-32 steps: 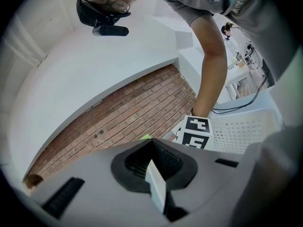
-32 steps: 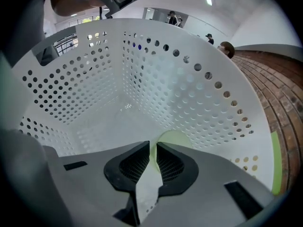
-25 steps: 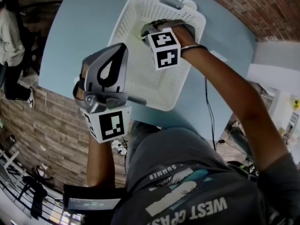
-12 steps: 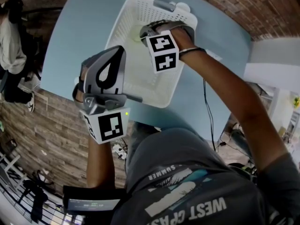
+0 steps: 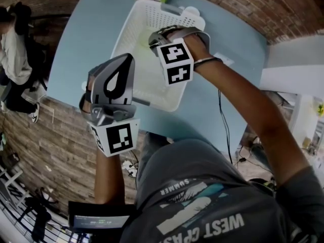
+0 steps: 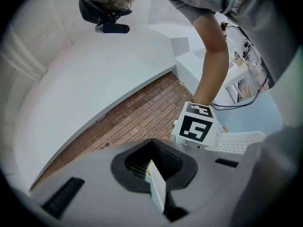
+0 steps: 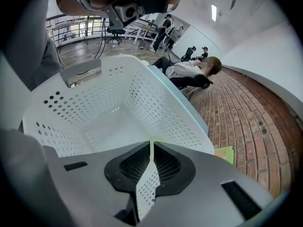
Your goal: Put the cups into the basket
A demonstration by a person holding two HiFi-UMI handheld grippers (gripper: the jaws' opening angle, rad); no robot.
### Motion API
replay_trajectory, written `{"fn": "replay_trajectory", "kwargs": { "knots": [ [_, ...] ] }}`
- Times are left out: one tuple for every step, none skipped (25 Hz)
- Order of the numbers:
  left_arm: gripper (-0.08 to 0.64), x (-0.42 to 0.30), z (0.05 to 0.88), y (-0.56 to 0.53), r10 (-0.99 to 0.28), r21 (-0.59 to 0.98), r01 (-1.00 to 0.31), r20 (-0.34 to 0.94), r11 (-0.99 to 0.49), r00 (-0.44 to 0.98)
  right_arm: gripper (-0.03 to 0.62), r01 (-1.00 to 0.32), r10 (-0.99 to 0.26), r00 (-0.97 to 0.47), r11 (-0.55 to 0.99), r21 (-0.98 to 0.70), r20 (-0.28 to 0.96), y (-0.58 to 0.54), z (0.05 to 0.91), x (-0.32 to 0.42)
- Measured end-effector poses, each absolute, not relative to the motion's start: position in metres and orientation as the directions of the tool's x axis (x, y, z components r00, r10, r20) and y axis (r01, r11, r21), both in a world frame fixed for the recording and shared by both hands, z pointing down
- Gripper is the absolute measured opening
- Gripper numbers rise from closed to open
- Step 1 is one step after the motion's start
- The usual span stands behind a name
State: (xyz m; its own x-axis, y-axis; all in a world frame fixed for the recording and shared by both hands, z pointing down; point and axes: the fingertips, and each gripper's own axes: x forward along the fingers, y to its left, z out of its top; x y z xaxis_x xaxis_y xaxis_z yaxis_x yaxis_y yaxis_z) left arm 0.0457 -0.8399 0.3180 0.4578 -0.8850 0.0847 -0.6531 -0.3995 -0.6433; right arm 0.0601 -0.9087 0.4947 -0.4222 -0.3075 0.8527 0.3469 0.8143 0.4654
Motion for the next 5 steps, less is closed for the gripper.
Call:
{"fn": "replay_trajectory", "kwargs": {
  "knots": [
    [0.0,0.048,0.316,-0.837,-0.886,-0.645,-0.653,0.082,-0.397,0.457,0.037,0.345,-0.311,-0.427,0.812,0.471,0.849,-0.905,0.49,0.061],
    [0.0,0.05,0.314,-0.834,-0.886,-0.646,-0.654,0.079,-0.395,0.457,0.035,0.342,-0.313,-0.432,0.811,0.475,0.846,-0.901,0.486,0.063],
    [0.0,0.052,0.311,-0.831,-0.887,-0.647,-0.654,0.078,-0.393,0.456,0.035,0.339,-0.316,-0.438,0.809,0.48,0.842,-0.897,0.482,0.064],
    [0.0,0.054,0.31,-0.827,-0.887,-0.647,-0.654,0.077,-0.392,0.455,0.034,0.336,-0.318,-0.443,0.808,0.484,0.838,-0.893,0.478,0.066],
    [0.0,0.056,0.308,-0.823,-0.887,-0.648,-0.654,0.076,-0.391,0.455,0.034,0.333,-0.32,-0.448,0.807,0.488,0.835,-0.889,0.474,0.068]
  ]
}}
